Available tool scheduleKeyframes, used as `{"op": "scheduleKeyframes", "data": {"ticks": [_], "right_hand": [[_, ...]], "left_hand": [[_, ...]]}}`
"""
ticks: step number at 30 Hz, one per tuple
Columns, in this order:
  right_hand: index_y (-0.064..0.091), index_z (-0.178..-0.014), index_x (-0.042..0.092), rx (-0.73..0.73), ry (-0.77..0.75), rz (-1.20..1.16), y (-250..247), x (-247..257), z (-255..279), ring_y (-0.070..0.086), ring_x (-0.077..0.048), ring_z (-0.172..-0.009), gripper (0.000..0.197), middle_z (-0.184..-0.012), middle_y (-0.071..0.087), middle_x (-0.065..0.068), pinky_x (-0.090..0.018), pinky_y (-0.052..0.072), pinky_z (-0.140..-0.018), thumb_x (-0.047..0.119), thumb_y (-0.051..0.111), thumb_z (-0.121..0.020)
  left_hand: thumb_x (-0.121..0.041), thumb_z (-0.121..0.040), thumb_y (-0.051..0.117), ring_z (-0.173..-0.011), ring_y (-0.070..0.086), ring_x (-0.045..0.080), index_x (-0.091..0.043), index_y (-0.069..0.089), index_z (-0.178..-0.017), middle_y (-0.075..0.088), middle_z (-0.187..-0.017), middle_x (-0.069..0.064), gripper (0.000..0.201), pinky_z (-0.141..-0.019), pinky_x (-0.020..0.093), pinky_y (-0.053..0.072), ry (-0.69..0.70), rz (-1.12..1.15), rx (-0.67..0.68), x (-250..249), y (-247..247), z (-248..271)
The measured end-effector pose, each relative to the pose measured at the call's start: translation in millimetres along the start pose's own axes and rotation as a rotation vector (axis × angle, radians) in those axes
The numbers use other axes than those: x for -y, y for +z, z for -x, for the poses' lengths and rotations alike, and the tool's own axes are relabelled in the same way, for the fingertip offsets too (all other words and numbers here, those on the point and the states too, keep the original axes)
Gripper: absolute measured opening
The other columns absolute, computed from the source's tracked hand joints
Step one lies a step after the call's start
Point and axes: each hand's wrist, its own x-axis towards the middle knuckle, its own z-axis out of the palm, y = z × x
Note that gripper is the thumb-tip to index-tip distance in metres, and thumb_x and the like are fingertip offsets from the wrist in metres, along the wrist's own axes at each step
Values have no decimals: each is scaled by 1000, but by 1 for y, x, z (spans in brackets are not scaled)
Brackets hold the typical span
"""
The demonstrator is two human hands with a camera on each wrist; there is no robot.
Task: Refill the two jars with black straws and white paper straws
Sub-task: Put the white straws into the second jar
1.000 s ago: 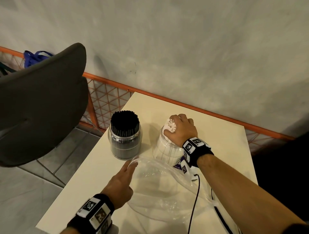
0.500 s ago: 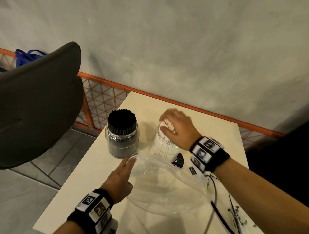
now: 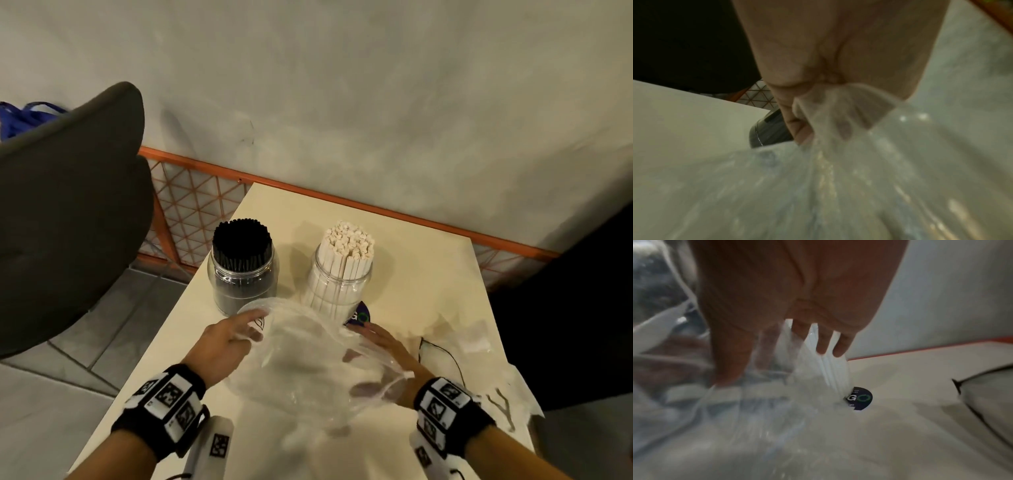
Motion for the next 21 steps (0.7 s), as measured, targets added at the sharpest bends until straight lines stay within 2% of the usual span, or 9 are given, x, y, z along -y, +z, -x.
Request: {"op": "scheduleKeyframes", "data": {"ticks": [2, 4, 7, 9, 11, 13, 16, 19, 21], "right_hand": [[66, -98, 61, -55, -64, -23, -1, 6, 1, 60, 16, -101, 30, -108, 67, 30, -6, 43, -89, 36, 69, -80], [74, -93, 28, -211, 4, -252, -1, 12, 0, 68, -6, -93, 9, -103, 70, 1, -18, 52, -86, 28, 68, -86], [72, -97, 41, -332, 121, -625, -20, 31, 13, 67, 0, -91, 37, -102, 72, 16, -16, 54, -81, 14, 47, -91], [66, -98, 58, -325, 220, -685, -30, 40, 17, 58, 19, -95, 54, -99, 69, 30, -2, 44, -83, 6, 62, -87], [70, -101, 39, -366, 236, -765, -29, 40, 21, 61, 14, -85, 46, -98, 68, 17, -1, 45, -74, -4, 63, -89], [71, -101, 12, -304, 287, -959, -30, 42, 28, 64, -2, -69, 25, -96, 70, 0, -8, 48, -57, -7, 57, -92], [71, -93, 12, -290, 380, -1343, -38, 51, 34, 62, -12, -58, 18, -86, 73, -9, -20, 47, -43, -2, 61, -86], [67, -108, 11, -266, 264, -1306, -48, 42, 36, 67, -20, -78, 34, -92, 71, -9, -28, 55, -68, 0, 73, -76], [67, -113, 7, -279, 260, -1165, -58, 33, 40, 64, -24, -83, 38, -98, 69, -14, -30, 54, -74, 9, 74, -76]], "left_hand": [[-25, -77, 62, -73, 58, 12, -40, 63, -115, 69, -101, 0, 41, -64, 26, 49, 53, 113, 45, -8, -7, 7], [-50, -68, 70, -76, 60, 23, -29, 61, -118, 67, -108, 10, 55, -72, 35, 52, 109, 365, 25, -12, -16, 16], [-57, -60, 77, -91, 63, 35, -33, 45, -130, 68, -111, 15, 81, -88, 46, 49, 106, 591, 8, -3, -27, 30], [-69, -55, 74, -109, 59, 18, -42, 41, -133, 66, -120, 0, 89, -95, 38, 43, 141, 393, 70, 5, -27, 38], [-74, -49, 73, -120, 46, -4, -51, 39, -131, 54, -130, -21, 92, -100, 25, 37, 128, 165, 105, 9, -22, 40], [-64, -47, 82, -125, 42, -7, -50, 36, -133, 47, -135, -28, 99, -104, 23, 36, 76, 179, 165, 5, -16, 39], [-31, -53, 91, -122, 54, 8, -38, 40, -133, 60, -129, -12, 95, -98, 28, 48, -19, 324, 359, -14, 1, 34], [2, -69, 78, -105, 67, 23, -26, 49, -128, 70, -115, -4, 72, -86, 46, 56, -5, 341, 325, -38, 12, 31], [8, -69, 69, -87, 71, 17, -29, 57, -120, 74, -104, -2, 65, -68, 42, 57, 23, 295, 240, -43, 13, 26]]}}
